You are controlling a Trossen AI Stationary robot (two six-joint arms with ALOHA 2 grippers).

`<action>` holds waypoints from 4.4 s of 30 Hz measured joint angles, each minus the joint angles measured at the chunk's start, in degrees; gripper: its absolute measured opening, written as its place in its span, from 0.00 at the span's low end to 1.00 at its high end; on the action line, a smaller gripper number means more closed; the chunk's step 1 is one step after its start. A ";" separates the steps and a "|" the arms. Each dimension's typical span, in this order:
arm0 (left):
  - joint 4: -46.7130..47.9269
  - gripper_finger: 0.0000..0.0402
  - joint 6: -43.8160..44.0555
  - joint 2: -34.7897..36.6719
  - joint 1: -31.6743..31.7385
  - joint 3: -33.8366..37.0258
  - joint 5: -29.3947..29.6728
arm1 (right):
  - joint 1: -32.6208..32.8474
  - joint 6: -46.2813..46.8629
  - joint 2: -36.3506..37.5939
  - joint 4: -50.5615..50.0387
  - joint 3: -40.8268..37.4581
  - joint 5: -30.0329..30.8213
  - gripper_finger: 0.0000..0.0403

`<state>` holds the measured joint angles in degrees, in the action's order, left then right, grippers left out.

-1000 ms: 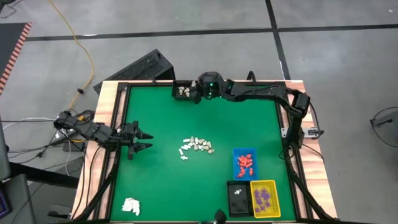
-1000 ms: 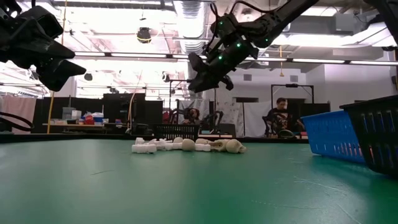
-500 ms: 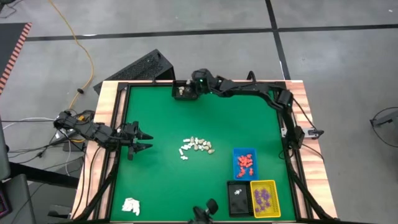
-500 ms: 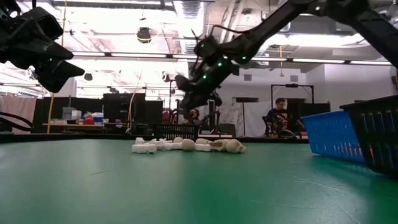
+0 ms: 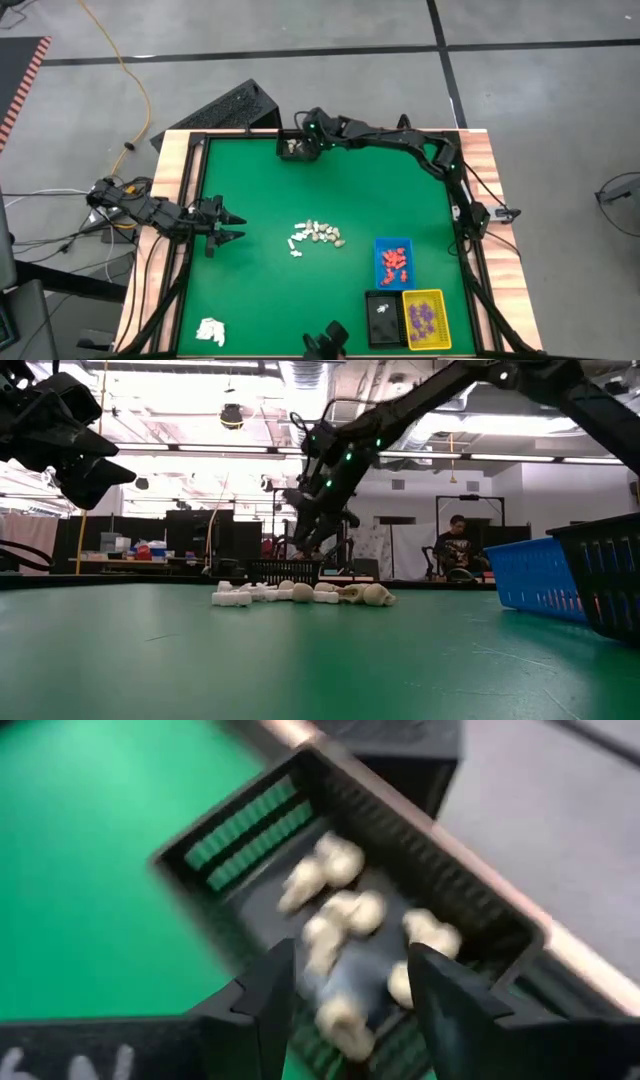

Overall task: Sort Halloween decoration
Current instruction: Put the gray skull toy into the top black bin

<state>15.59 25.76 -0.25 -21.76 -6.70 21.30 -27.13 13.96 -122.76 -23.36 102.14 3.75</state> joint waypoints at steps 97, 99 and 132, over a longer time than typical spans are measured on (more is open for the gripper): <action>0.46 0.47 -0.02 -0.01 -0.01 0.00 2.26 | 14.55 -3.53 20.26 40.48 -35.33 21.85 0.13; 0.45 0.47 -0.06 -0.02 -0.01 0.00 2.54 | 12.41 -2.42 20.29 41.93 -35.33 21.57 0.13; 0.50 0.47 0.22 -0.02 -0.02 0.02 4.90 | 3.78 -0.68 3.46 19.94 -11.18 13.92 0.47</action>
<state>16.10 25.98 -0.27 -21.78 -6.68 26.20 -23.35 13.28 -119.30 -3.42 90.96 17.67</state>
